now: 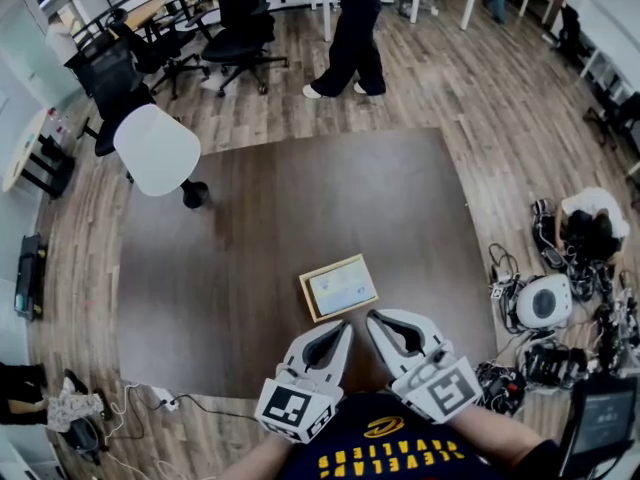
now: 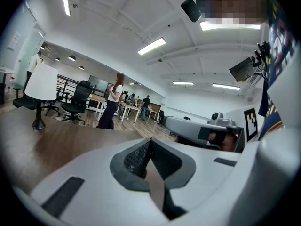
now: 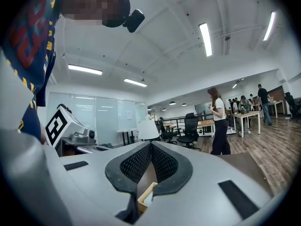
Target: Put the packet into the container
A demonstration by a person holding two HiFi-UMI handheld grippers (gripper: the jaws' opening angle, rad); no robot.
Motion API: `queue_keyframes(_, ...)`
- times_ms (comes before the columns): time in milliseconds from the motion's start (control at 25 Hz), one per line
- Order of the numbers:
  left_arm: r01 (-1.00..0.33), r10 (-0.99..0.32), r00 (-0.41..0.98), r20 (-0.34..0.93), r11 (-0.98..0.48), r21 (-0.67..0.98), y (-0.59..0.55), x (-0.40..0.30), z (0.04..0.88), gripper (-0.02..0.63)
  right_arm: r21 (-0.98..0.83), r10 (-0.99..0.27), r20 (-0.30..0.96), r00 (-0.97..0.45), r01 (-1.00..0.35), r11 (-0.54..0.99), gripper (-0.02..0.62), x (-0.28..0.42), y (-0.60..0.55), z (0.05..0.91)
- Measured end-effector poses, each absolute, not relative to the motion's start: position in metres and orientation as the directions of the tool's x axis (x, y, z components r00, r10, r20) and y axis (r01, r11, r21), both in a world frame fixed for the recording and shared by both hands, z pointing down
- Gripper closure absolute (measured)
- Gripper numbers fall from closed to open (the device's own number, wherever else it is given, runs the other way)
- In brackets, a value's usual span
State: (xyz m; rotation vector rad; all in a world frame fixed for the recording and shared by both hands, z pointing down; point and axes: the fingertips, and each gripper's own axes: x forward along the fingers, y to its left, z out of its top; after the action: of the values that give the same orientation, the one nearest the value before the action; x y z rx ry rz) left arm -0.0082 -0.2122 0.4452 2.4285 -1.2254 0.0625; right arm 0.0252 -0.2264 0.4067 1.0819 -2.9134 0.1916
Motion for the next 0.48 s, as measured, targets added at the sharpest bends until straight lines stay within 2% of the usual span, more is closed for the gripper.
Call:
queue_keyframes(200, -0.789, -0.773, 0.598, 0.213, -0.519, 0.329, -0.215, -0.024, 0.438, 0.607, -0.101, -0.637, 0.074, -0.767, -0.641, 0.761, 0.586, 0.008, -0.227, 0.404)
queue_keyframes(480, -0.783, -0.763, 0.606, 0.222, -0.524, 0.337, -0.221, -0.010, 0.447, 0.607, -0.111, -0.650, 0.048, -0.759, -0.650, 0.752, 0.586, 0.018, -0.232, 0.406)
